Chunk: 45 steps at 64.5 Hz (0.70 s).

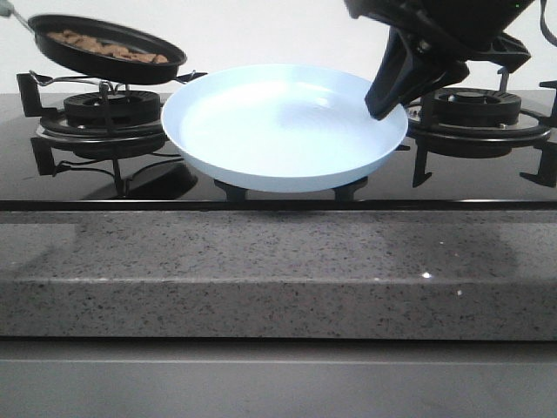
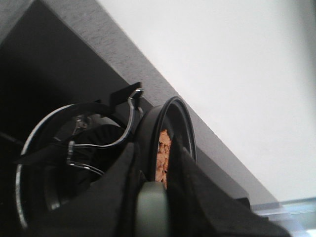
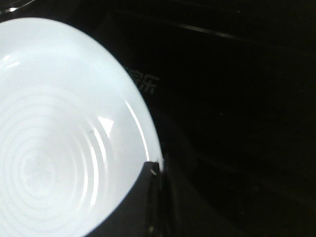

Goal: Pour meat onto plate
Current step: 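Lift the pan with the left gripper and move it over the plate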

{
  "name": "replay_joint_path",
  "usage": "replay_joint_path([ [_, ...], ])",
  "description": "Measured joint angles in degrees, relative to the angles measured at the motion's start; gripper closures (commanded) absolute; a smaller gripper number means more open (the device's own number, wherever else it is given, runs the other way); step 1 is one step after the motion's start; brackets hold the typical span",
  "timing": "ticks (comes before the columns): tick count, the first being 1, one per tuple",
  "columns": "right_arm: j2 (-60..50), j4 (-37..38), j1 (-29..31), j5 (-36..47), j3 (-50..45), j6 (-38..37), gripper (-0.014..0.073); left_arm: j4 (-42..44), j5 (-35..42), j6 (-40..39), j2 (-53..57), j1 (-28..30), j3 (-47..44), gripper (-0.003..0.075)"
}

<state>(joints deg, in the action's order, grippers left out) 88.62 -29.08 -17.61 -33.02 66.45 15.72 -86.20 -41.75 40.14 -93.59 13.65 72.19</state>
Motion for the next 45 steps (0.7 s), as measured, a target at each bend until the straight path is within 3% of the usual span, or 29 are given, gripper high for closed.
replay_joint_path([
  [17,0.0,0.0,0.0,0.0,0.0,0.0,0.0662,0.3,-2.6,5.0,8.1,-2.3,-0.4,0.0741],
  [45,0.0,0.0,0.0,0.0,0.0,0.0,0.0662,3.8,-3.3,16.6,17.4,-15.7,-2.9,0.0741],
])
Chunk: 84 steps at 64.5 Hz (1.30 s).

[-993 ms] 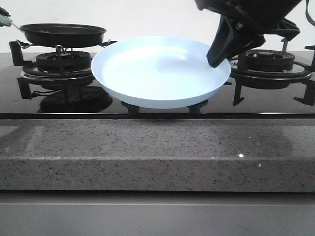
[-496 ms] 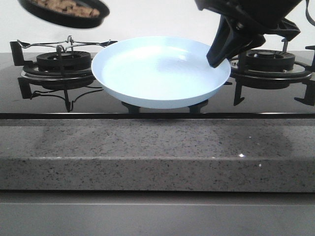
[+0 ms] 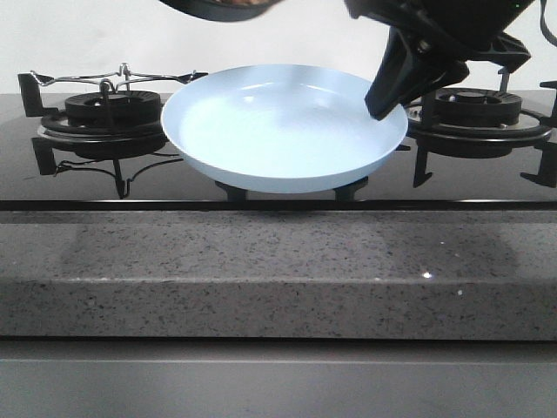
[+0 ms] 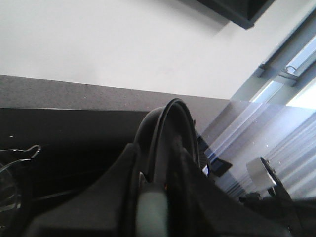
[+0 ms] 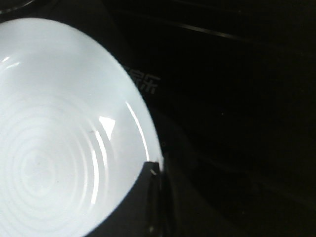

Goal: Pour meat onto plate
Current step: 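Lift the pan with the left gripper and move it over the plate, then tilt the pan with the left gripper to tip meat onto the plate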

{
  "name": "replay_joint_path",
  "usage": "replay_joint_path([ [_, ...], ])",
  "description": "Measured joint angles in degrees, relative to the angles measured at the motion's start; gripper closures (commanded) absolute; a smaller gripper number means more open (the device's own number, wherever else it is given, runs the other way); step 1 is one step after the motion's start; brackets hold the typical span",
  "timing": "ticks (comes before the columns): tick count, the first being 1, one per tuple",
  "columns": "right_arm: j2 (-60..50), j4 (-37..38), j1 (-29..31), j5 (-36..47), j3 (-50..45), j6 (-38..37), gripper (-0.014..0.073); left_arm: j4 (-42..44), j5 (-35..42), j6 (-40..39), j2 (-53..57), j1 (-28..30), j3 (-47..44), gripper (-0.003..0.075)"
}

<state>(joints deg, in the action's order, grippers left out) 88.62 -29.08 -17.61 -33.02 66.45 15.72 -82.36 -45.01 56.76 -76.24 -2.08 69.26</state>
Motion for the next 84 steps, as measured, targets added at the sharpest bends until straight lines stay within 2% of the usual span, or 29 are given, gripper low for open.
replay_joint_path([
  [12,0.0,0.0,0.0,0.0,0.0,0.0,0.0662,5.8,2.4,2.4,0.0,-5.4,-0.1,0.0741],
  [33,0.0,0.0,0.0,0.0,0.0,0.0,0.0662,7.2,4.6,19.0,0.0,-12.3,-0.2,0.0741],
  [61,0.0,0.0,0.0,0.0,0.0,0.0,0.0662,7.2,4.0,37.5,0.0,-12.8,-0.2,0.0741],
  [84,0.0,0.0,0.0,0.0,0.0,0.0,0.0662,9.6,-0.6,42.2,0.5,-12.8,4.4,0.0741],
])
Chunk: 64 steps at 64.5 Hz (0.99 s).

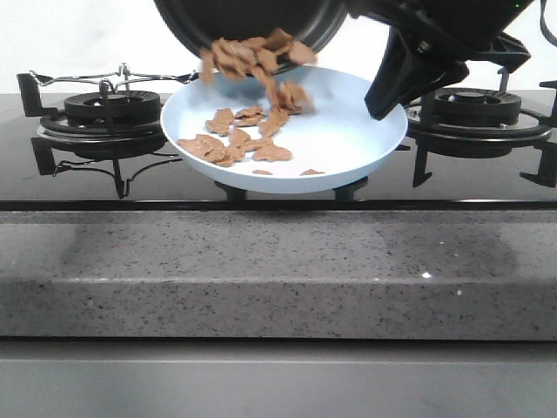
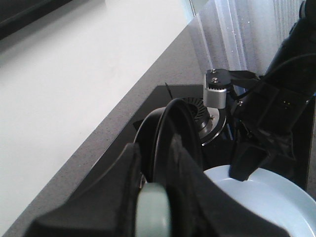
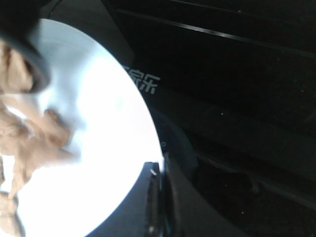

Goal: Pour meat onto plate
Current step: 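Tilt the pan with the left gripper to tip meat onto the plate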

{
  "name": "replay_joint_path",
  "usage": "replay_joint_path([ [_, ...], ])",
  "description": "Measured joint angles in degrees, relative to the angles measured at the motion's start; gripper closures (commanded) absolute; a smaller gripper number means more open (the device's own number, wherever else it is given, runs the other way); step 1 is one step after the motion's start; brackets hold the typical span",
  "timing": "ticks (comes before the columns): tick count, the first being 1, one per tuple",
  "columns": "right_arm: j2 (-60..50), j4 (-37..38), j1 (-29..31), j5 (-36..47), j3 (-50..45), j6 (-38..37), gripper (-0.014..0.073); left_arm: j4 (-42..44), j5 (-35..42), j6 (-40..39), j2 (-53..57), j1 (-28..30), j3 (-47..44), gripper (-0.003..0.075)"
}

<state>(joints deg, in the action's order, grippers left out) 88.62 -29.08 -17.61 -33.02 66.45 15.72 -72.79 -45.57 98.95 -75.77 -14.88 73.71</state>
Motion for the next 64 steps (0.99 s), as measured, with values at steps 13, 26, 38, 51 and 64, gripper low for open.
replay_joint_path([
  [13,0.0,0.0,0.0,0.0,0.0,0.0,0.0662,2.6,-0.8,1.3,1.1,0.0,0.2,0.0741],
  [26,0.0,0.0,0.0,0.0,0.0,0.0,0.0662,2.9,-0.9,1.4,1.6,0.0,0.2,0.0741],
  [38,0.0,0.0,0.0,0.0,0.0,0.0,0.0662,2.9,-0.9,1.3,1.6,0.0,0.2,0.0741],
  [51,0.0,0.0,0.0,0.0,0.0,0.0,0.0662,2.9,-1.0,-6.5,1.6,0.6,0.2,0.0741],
  [64,0.0,0.0,0.0,0.0,0.0,0.0,0.0662,0.0,-1.1,-17.4,1.6,8.0,0.2,0.0741],
])
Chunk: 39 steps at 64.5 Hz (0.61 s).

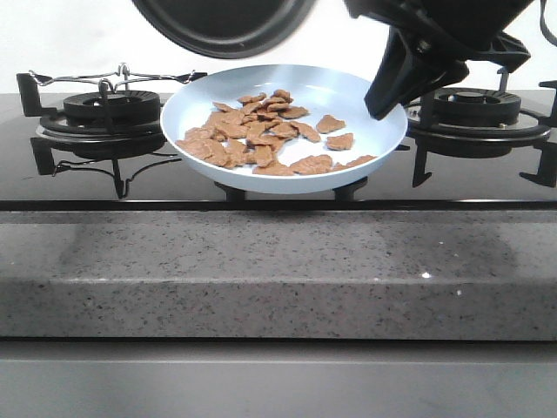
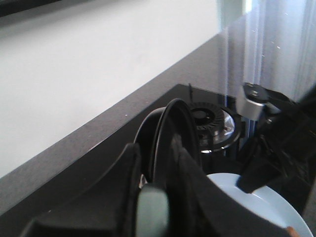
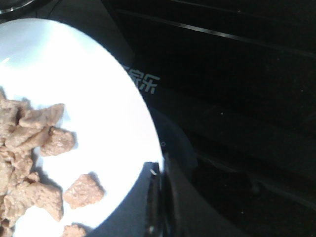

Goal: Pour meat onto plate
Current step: 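Tilt the pan with the left gripper to tip meat onto the plate, then carry the empty pan back and set it on its burner with the left gripper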

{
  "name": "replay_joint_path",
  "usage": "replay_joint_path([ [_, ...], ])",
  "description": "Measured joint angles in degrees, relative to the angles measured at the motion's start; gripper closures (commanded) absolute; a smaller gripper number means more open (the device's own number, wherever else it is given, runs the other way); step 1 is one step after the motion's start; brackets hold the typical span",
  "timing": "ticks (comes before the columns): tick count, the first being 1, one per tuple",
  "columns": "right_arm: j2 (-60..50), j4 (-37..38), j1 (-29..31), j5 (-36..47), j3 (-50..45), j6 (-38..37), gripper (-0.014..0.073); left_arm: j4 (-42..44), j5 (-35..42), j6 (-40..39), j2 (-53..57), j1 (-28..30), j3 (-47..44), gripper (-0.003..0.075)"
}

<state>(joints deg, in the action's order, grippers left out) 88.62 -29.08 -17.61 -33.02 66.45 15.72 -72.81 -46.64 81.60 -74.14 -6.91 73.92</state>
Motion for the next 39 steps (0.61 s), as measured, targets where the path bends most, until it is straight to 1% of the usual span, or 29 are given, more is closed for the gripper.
replay_joint_path([
  [17,0.0,0.0,0.0,0.0,0.0,0.0,0.0662,-8.7,0.5,-17.2,-3.3,14.0,0.0,0.0741],
  [29,0.0,0.0,0.0,0.0,0.0,0.0,0.0662,-17.2,0.0,-23.9,-8.3,20.7,0.0,0.0741],
  [39,0.0,0.0,0.0,0.0,0.0,0.0,0.0662,-24.3,-2.0,-26.5,-14.0,23.6,0.1,0.0741],
])
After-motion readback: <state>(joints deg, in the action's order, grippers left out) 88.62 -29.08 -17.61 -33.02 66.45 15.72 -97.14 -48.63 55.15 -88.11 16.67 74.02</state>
